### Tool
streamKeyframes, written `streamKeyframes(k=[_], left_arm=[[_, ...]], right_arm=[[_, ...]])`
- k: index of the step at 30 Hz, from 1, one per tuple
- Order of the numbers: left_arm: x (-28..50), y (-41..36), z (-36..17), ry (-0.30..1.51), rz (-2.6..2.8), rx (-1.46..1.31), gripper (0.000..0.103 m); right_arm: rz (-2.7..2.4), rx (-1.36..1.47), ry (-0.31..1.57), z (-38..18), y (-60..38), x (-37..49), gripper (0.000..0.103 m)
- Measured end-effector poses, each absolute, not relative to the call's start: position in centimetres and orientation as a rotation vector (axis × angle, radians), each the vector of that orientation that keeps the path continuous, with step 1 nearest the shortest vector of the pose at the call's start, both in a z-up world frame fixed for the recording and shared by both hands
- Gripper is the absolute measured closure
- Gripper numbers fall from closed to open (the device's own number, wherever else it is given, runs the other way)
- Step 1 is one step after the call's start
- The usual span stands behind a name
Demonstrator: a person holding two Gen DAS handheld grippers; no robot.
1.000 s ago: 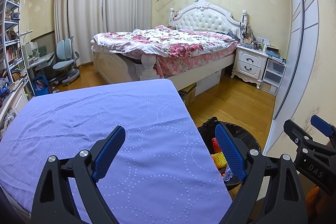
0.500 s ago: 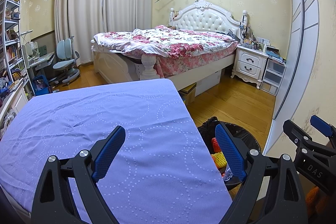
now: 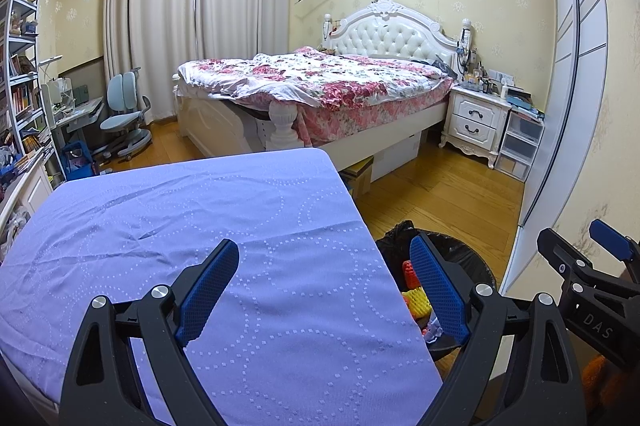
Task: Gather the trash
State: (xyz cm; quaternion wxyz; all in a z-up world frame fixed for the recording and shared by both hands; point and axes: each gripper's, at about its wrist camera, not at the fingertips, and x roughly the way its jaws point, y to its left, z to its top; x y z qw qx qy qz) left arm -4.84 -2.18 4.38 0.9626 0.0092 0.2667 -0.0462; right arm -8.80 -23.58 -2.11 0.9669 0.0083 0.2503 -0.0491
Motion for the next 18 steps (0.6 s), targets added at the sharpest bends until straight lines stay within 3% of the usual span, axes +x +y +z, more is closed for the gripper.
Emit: streamKeyframes(k=[18], left_arm=[[-5.7,-3.5,4.3,0.502,-0.093,0.047,0.016]], right_arm=[[-0.099,0.017,0.507,-2.1,-23.6,-8.7,0.015]])
